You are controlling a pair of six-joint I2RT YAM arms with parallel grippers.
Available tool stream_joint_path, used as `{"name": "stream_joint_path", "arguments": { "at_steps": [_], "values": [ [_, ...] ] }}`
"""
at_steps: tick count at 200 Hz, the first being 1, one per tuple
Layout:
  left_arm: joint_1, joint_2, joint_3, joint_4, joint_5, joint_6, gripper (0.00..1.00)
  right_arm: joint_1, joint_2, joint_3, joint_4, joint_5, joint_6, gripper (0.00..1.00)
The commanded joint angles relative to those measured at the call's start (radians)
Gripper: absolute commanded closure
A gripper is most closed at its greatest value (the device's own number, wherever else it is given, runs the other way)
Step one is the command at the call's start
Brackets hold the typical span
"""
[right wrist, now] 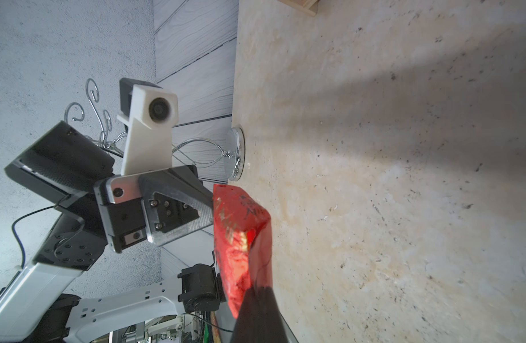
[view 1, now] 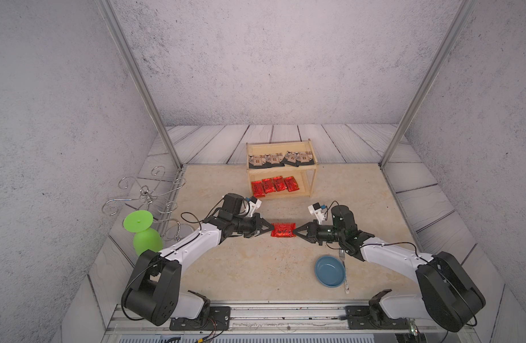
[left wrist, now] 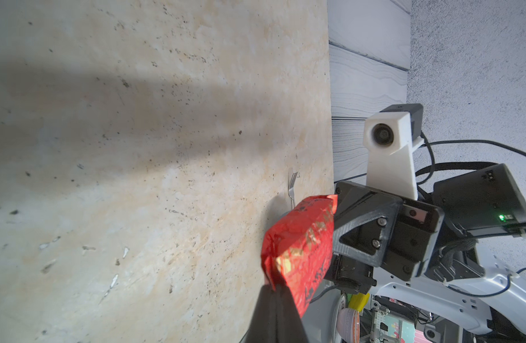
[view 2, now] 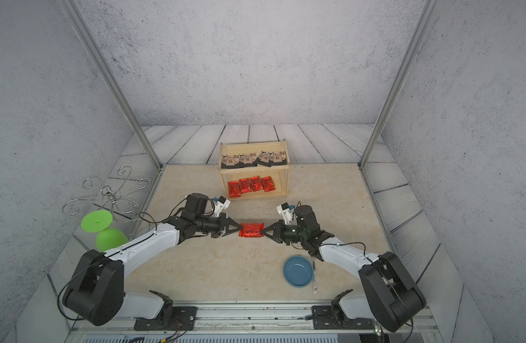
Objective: Place the tea bags on the shelf by color
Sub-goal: Pick up the tea bag from the center of the board, then place the tea bag on the shelf.
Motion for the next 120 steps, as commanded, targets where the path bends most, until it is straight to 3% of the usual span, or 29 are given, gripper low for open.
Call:
{"name": "stream_joint_path", "arguments": {
  "at_steps": [1,20,34,73,98,120],
  "values": [
    [0.01,-0.014,0.048,-0.122,-0.016,0.073,0.73,-0.022,0.006,0.011,0.015,0.009,0.017,1.0],
    [0.06,-0.026,0.121,-0.327,-0.107,0.17,0.31,-0.036,-0.014,0.008,0.012,0.181,0.028,1.0],
    [0.11,-0.058,0.122,-0.389,-0.134,0.208,0.2,-0.037,-0.006,0.001,0.079,0.354,0.074,1.0],
    [0.161,-0.112,0.092,-0.486,-0.22,0.263,0.19,-0.034,0.221,0.048,0.392,0.743,0.258,1.0],
    [0.163,-0.108,0.103,-0.53,-0.196,0.295,0.2,-0.027,0.387,0.174,0.468,0.879,0.277,1.0],
    [0.164,-0.114,0.112,-0.581,-0.196,0.338,0.22,-0.022,0.509,0.294,0.515,0.919,0.273,1.0]
  ]
}}
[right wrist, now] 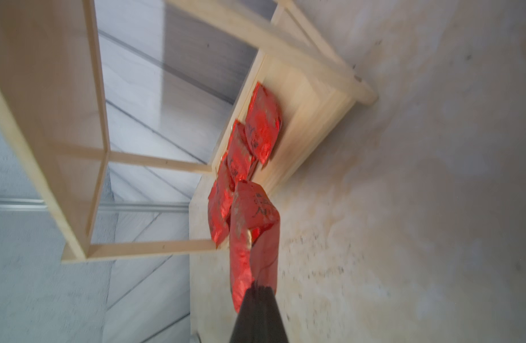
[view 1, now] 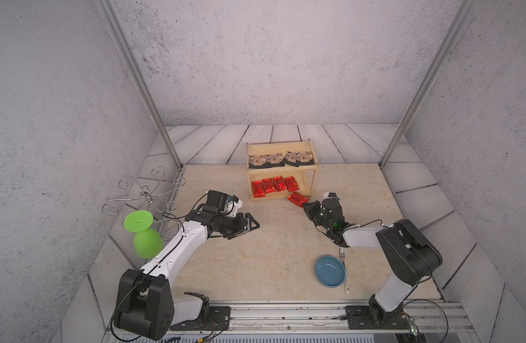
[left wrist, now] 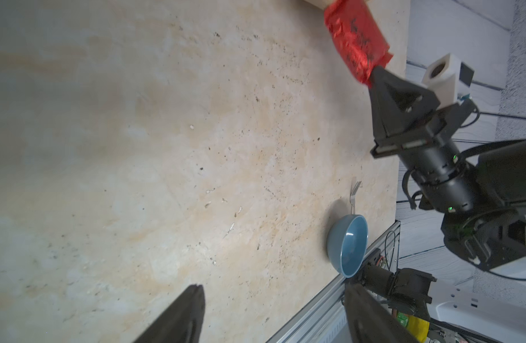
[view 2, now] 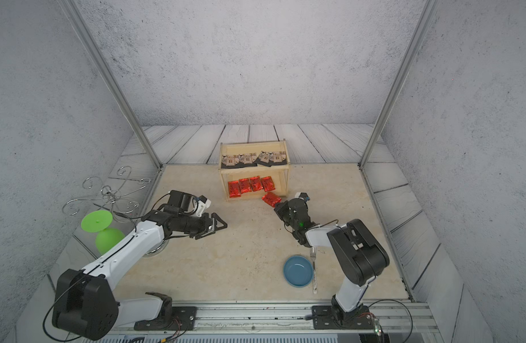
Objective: Place the tea bags on the shelf by color
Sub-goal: Place the tea bag on the shelf.
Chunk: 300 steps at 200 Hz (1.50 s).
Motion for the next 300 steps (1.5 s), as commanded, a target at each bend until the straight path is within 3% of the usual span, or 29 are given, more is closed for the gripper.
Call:
{"name": "stream_joint_path", "arguments": {
  "at_steps": [1,25,65,108,215,300],
  "values": [
    [0.006,-0.009,0.008,-0.094,-0.007,0.071,0.22,0.008,0.095,0.123,0.144,0.162,0.035,1.0],
    [0.004,-0.03,-0.005,-0.076,0.015,0.06,0.22,0.025,0.183,0.208,0.167,0.225,0.039,1.0],
    [-0.005,-0.037,-0.009,-0.079,0.031,0.062,0.24,0.07,0.246,0.308,0.09,0.459,-0.009,1.0],
    [-0.015,-0.039,-0.004,-0.089,0.019,0.066,0.24,0.071,0.344,0.398,0.125,0.555,-0.034,1.0],
    [-0.015,-0.017,-0.001,-0.098,0.007,0.067,0.24,0.036,0.462,0.455,0.107,0.546,-0.004,1.0],
    [-0.014,-0.012,0.001,-0.104,-0.025,0.061,0.23,0.019,0.507,0.467,0.107,0.475,0.044,0.84]
  ]
}}
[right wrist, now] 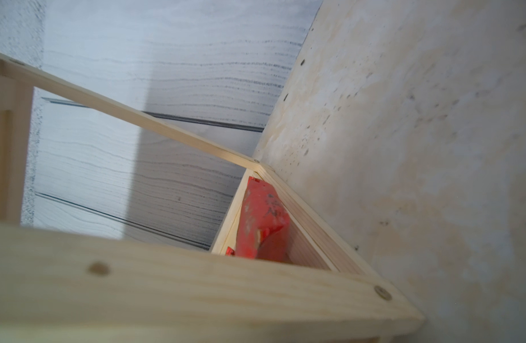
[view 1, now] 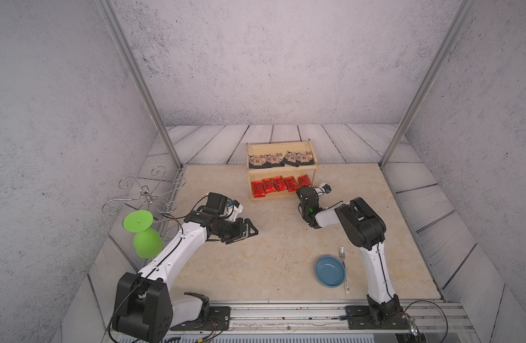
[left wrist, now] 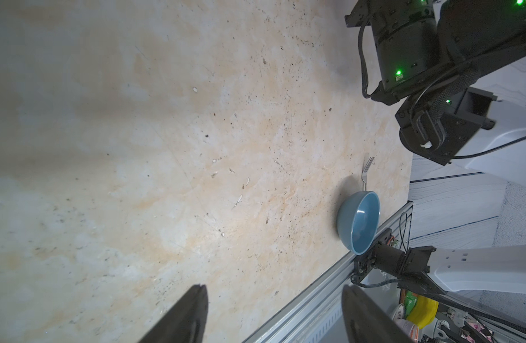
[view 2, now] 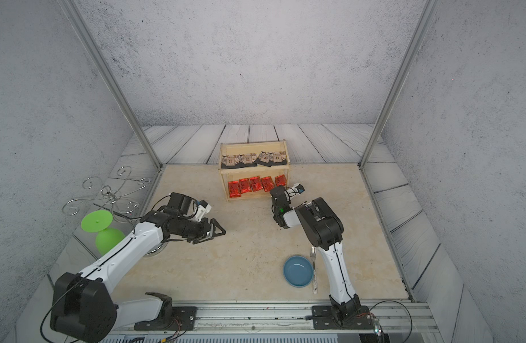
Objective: Place the tea bags on the shelf by color
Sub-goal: Place the tea bag on the shelf.
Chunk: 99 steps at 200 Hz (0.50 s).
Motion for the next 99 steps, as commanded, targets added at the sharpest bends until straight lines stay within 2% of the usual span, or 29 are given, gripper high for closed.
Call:
{"name": "stream_joint_path", "arguments": {
  "at_steps": [1,63,99],
  "values": [
    [-0.004,0.009,0.001,-0.017,-0.018,0.011,0.23,-0.005,0.019,0.018,0.002,-0.031,0.013,0.83],
    [-0.002,0.0,0.001,-0.019,-0.045,0.005,0.23,-0.004,-0.092,-0.078,-0.077,-0.074,0.023,0.48],
    [0.002,-0.005,0.002,-0.017,-0.056,-0.001,0.22,0.008,-0.205,-0.15,-0.202,-0.089,0.036,0.42]
  ]
}}
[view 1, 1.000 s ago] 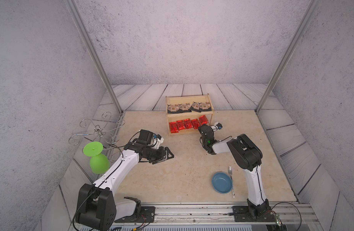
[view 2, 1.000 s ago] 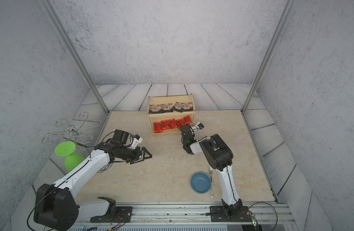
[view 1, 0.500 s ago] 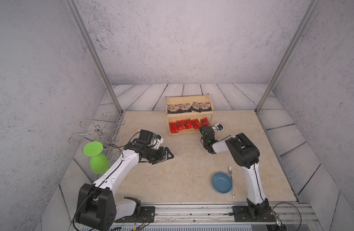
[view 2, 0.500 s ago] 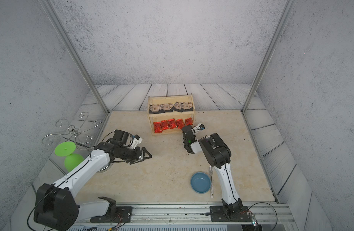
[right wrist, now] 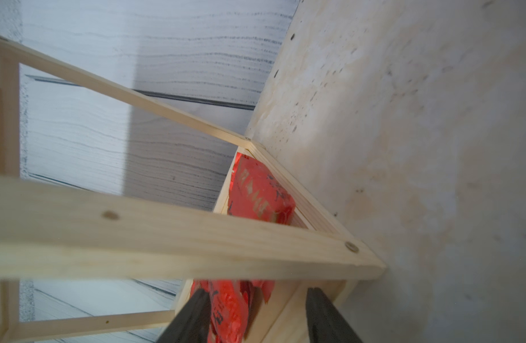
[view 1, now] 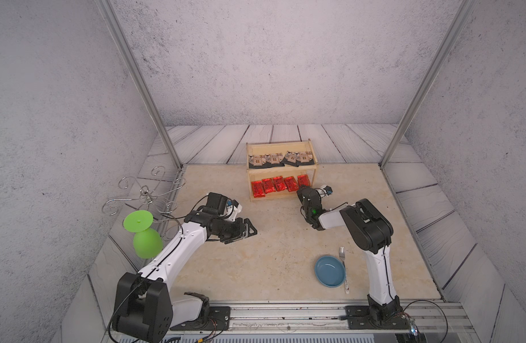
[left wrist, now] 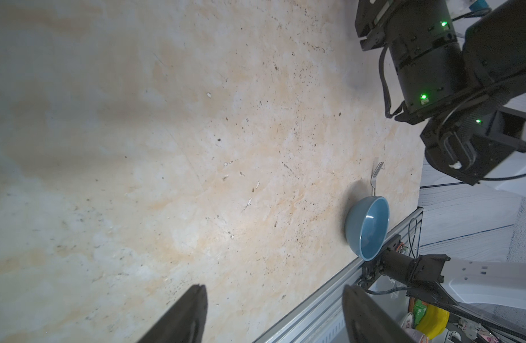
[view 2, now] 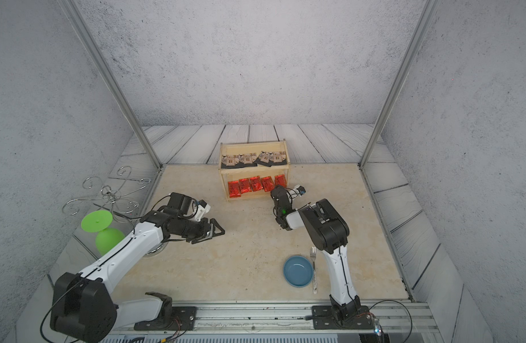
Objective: Place the tea bags on the shelf by color
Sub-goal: Place the tea bag on the shelf, then reset both arms
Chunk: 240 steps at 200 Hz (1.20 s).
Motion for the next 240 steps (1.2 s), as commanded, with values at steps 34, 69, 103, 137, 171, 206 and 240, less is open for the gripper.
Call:
{"name": "stream_joint_path", "arguments": {
  "at_steps": [34,69,103,137,171,206,240],
  "values": [
    [0.007,-0.029,0.005,-0.019,-0.069,-0.004,0.22,0.039,-0.189,-0.103,-0.224,-0.031,-0.005,0.41],
    [0.02,-0.105,0.037,0.013,-0.31,0.002,0.15,0.107,-0.457,-0.264,-0.372,-0.058,-0.22,0.39],
    [0.019,-0.247,-0.148,0.399,-0.6,-0.081,0.04,0.032,-0.788,-0.408,-0.428,0.072,-0.632,0.36],
    [0.05,-0.191,-0.387,0.955,-0.887,0.345,0.02,-0.135,-0.954,-0.461,-0.463,0.075,-1.163,0.34],
    [0.155,0.116,-0.371,1.078,-0.843,0.465,0.02,-0.224,-0.726,-0.587,-0.158,0.192,-1.375,0.34],
    [0.249,0.234,-0.457,1.409,-0.671,0.462,0.01,-0.393,-0.643,-0.607,-0.083,-0.074,-1.302,0.32],
    [0.314,0.269,-0.432,1.382,-0.562,0.418,0.02,-0.507,-0.577,-0.66,0.075,-0.266,-1.243,0.03]
  ]
}}
